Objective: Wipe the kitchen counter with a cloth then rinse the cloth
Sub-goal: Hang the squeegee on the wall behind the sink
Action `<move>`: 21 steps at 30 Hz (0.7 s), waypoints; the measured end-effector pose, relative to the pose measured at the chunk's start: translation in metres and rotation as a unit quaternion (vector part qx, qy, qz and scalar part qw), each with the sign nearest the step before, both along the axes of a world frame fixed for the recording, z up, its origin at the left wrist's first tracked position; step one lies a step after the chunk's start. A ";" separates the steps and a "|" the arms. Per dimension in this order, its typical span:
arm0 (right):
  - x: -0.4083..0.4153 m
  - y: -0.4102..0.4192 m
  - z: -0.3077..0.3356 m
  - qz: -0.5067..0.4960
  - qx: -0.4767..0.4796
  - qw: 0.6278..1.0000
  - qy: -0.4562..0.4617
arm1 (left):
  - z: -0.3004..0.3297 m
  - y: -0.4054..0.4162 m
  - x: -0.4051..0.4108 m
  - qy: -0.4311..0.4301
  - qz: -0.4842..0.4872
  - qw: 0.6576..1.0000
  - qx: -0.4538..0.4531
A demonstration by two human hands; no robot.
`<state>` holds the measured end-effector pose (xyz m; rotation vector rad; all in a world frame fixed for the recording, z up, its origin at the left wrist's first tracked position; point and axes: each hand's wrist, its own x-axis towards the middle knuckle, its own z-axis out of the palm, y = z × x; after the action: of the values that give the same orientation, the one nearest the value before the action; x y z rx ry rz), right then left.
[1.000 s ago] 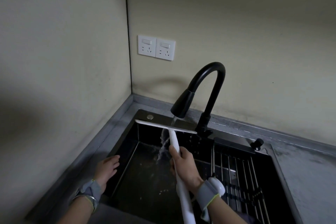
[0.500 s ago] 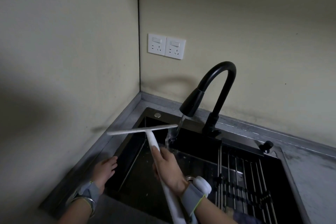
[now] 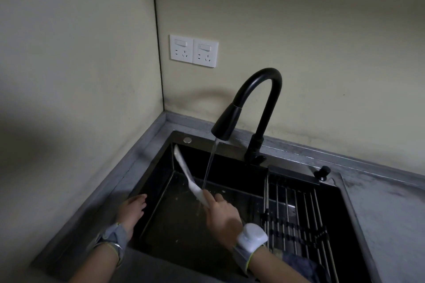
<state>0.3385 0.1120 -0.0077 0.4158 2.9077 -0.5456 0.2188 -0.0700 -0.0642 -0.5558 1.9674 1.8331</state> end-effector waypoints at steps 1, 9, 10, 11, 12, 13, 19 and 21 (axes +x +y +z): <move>0.000 0.003 -0.001 0.007 0.012 1.000 -0.014 | 0.000 0.004 0.000 -0.001 -0.004 1.000 0.000; 0.001 0.025 -0.004 0.024 0.027 0.998 -0.048 | 0.000 0.038 0.009 -0.005 -0.034 0.999 -0.005; 0.000 0.027 -0.004 0.023 0.027 0.998 -0.047 | 0.000 0.041 0.010 -0.004 -0.038 0.999 -0.005; 0.000 0.029 -0.005 0.020 0.028 0.998 -0.043 | 0.000 0.044 0.011 -0.004 -0.041 0.999 -0.006; 0.000 0.031 -0.006 0.017 0.029 0.999 -0.038 | 0.001 0.047 0.012 -0.003 -0.043 0.999 -0.006; 0.000 0.034 -0.006 0.013 0.030 0.999 -0.033 | 0.002 0.049 0.013 -0.003 -0.045 0.999 -0.007; 0.001 0.051 -0.009 -0.013 0.023 1.000 -0.015 | 0.004 0.061 0.016 0.000 -0.056 0.998 -0.011; 0.002 0.055 -0.009 -0.018 0.021 1.000 -0.010 | 0.004 0.063 0.016 0.001 -0.060 0.998 -0.012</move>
<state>0.3403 0.1669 -0.0165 0.4765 2.9017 -0.4844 0.2353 -0.0066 -0.0604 -0.4345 1.9816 1.7404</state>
